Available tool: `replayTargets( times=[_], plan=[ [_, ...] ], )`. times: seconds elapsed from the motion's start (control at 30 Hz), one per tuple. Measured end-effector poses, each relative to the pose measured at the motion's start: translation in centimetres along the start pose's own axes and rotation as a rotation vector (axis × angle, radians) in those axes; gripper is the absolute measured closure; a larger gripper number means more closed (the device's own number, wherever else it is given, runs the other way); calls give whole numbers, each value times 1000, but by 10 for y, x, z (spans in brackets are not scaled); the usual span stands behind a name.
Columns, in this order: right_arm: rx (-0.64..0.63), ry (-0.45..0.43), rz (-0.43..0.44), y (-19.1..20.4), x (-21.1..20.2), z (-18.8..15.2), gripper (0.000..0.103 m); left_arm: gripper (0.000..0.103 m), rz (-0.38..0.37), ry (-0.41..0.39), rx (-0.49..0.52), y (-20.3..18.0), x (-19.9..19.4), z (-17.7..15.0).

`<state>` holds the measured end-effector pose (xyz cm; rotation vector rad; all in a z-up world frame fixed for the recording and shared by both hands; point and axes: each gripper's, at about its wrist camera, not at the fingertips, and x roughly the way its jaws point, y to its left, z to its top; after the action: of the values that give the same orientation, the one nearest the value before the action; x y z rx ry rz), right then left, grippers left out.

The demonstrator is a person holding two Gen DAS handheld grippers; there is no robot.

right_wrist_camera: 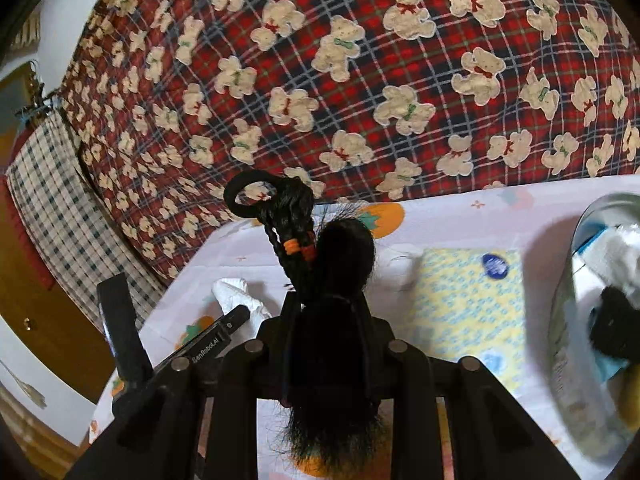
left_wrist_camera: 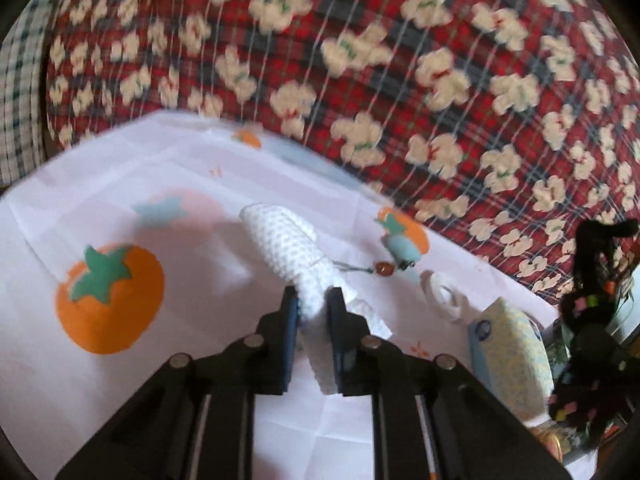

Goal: Organize soft objects

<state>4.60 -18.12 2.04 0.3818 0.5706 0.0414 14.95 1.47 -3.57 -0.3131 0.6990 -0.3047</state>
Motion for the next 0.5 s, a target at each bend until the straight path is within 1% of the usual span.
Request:
replayTargets(
  times=[0.07, 0.17, 0.33, 0.4, 0.5],
  plan=[
    [-15, -31, 8, 11, -3, -10, 76, 90, 1, -44, 23, -2, -10, -2],
    [-77, -81, 14, 28, -7, -29, 76, 90, 26, -126, 56, -5, -29, -7],
    [-171, -167, 0, 40, -19, -53, 76, 90, 55, -253, 118, -10, -58, -16],
    [-192, -204, -15, 41, -27, -60, 76, 90, 65, -288, 139, -14, -65, -20],
    [-216, -216, -32, 42, -33, -68, 76, 90, 76, -327, 158, -17, -75, -24]
  ],
)
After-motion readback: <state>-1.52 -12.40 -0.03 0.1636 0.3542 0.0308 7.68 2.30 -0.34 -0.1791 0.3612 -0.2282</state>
